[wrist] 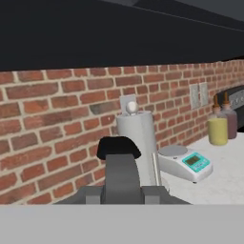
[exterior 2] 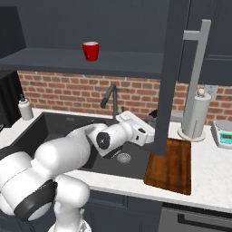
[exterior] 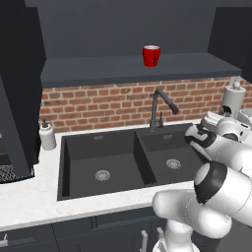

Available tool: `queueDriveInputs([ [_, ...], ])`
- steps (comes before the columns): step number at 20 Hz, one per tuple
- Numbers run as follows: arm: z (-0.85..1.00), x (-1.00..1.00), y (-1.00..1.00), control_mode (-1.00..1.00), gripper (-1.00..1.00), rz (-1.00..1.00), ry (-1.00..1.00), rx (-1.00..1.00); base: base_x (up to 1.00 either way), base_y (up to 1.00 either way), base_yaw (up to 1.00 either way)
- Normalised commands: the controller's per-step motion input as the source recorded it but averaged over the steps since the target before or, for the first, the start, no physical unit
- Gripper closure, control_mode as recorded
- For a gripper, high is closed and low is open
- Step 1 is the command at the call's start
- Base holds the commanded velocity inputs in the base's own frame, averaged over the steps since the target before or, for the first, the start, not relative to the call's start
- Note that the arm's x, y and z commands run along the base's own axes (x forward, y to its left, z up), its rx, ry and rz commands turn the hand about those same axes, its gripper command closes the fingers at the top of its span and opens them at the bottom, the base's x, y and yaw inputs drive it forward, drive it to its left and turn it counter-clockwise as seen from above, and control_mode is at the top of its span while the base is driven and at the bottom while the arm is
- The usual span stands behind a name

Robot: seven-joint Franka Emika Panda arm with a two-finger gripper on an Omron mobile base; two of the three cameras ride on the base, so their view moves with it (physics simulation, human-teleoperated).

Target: Pick the kettle from the counter and place it on the tray. Then pick the mug from the cabinet and place it on the tray. Then close the cabinet doors.

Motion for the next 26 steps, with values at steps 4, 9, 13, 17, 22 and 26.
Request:
queueDriveInputs([
  [4, -0.1, 0.14, -0.1, -1.0, 1.0, 0.0, 0.0, -0.03, 0.0, 0.0, 0.0],
  [9, -0.17, 0.12, -0.12, -1.0, 1.0, 0.0, 0.0, -0.03, 0.0, 0.0, 0.0],
  [13, -0.11, 0.17, -0.19, -1.0, 1.0, 0.0, 0.0, -0.03, 0.0, 0.0, 0.0],
  [17, -0.09, 0.12, -0.21, -1.0, 1.0, 0.0, 0.0, -0.01, 0.0, 0.0, 0.0],
  [22, -0.15, 0.06, -0.17, -1.0, 1.0, 0.0, 0.0, 0.0, 0.0, 0.0, 0.0],
  [26, -0.23, 0.04, -0.13, -1.0, 1.0, 0.0, 0.0, 0.0, 0.0, 0.0, 0.0],
])
